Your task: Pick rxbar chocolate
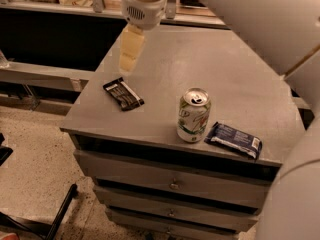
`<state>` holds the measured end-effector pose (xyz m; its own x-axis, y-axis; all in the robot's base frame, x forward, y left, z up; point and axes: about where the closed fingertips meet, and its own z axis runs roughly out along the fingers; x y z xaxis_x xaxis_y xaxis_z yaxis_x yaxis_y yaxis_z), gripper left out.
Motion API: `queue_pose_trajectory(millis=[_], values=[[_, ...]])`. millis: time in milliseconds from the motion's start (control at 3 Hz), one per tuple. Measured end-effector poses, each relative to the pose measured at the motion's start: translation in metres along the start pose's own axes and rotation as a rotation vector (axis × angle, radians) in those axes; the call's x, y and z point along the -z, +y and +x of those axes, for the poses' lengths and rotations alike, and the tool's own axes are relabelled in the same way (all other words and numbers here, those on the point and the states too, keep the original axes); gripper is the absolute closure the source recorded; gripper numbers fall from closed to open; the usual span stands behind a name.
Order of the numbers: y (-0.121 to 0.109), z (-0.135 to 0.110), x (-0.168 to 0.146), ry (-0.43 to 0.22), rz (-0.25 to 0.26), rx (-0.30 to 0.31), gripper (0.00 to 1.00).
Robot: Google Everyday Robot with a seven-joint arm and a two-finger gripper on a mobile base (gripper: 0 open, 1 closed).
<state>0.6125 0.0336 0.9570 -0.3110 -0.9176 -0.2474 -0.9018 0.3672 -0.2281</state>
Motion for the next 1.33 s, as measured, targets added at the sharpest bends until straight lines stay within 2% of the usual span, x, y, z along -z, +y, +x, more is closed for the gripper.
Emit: queue_pose_trajectory(millis=[333, 667, 1000, 1333], values=[[0.035, 0.006, -0.057, 0.083, -0.065, -0.122, 0.0], [0.064, 0.009, -0.096, 0.16, -0.111, -0.244, 0.0], [0.066, 0.009, -0.1, 0.164, -0.107, -0.306, 0.16], [0.066, 0.008, -0.1, 0.161, -0.106, -0.305, 0.2]])
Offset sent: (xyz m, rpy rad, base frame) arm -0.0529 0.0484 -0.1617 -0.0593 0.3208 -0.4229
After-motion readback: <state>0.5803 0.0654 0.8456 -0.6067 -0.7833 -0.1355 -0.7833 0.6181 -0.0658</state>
